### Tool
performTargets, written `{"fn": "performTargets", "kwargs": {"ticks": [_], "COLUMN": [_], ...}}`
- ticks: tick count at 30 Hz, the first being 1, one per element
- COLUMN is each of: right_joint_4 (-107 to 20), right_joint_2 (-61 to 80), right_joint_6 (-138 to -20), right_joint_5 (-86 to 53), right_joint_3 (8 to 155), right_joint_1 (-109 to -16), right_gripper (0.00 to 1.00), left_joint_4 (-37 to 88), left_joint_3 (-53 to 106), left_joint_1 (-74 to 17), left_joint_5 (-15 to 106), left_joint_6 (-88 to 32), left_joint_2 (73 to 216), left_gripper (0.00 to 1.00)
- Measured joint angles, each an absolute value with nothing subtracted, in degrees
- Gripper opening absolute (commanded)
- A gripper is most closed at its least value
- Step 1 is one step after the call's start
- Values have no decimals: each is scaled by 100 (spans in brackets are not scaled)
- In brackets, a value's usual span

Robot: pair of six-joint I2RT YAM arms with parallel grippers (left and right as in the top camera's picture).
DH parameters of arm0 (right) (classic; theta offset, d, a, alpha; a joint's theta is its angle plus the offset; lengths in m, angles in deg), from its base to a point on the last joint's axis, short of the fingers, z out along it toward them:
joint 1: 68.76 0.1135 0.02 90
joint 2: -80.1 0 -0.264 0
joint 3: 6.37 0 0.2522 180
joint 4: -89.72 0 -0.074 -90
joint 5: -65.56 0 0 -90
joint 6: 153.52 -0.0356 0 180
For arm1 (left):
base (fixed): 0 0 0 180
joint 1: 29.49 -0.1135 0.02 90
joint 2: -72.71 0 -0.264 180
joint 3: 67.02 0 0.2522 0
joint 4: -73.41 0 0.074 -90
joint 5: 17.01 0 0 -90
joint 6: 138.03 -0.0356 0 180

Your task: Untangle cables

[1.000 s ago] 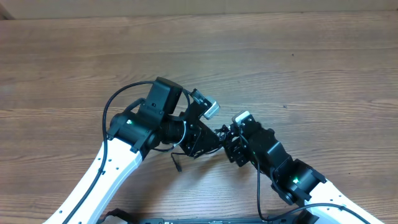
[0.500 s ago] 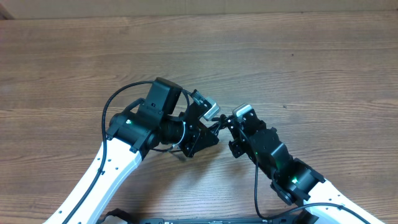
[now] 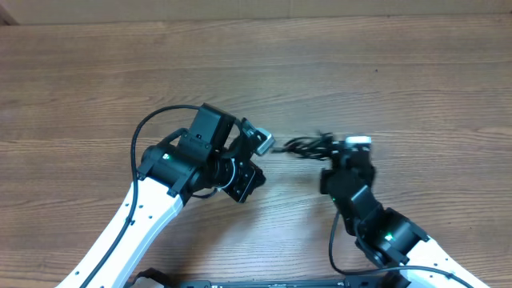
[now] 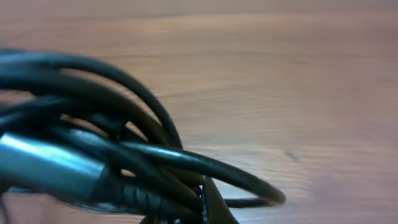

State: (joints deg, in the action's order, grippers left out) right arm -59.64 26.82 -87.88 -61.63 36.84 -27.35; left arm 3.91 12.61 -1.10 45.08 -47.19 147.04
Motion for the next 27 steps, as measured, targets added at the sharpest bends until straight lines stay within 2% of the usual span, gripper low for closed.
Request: {"fn": "performTargets", "kwargs": {"ticks": [3,6,7,12,15,17,19,20,22,27], "right_joint_4": [-5369,-5238,-5260,-5590,-5596,-5590,-5588,-5585,-5588,-5588], "right_joint_2": [2739,2739,2737,2606,2459,2337,2197,2075,1913,1358], "right_joint_6": [-9333,-9617,-9639,-9494,-9577,-9802,-10098,-10307,-10515,-10895], "right_joint_5": [-6078,-5147,-4832,-2850,-2157,-1860,-1670,-1580,-1514,-1403], "right_joint_3": [3684,3684,3684,3684,3684,3684,3684,3684,3684,3684], "right_joint_1": [-2749,-2749,-2746,-2742,-2742,-2744,-2753,-2764,-2792,-2867], "right_gripper": [4,4,4,4,4,4,4,4,4,4], "left_joint_4": [395,491,557,1097,1346,1357,1324,1304,1293,1296], "left_joint_3": [1261,1261,1259,1259,1259,1259,1259,1259,1259,1259], "left_joint_1": [-191,-261,-261,-257,-248,-246,-246,-248,-248,-248], "left_joint_5": [5271,6032,6148,6157,5711,5407,5221,5173,5123,5232], "left_joint_6": [-3910,-3077,-2955,-2621,-2938,-3215,-3399,-3473,-3521,-3580], "left_joint_2": [14704,14704,14706,14743,14832,14892,14924,14924,14924,14924], "left_gripper": [8,24,26,31,41,52,69,91,99,100]}}
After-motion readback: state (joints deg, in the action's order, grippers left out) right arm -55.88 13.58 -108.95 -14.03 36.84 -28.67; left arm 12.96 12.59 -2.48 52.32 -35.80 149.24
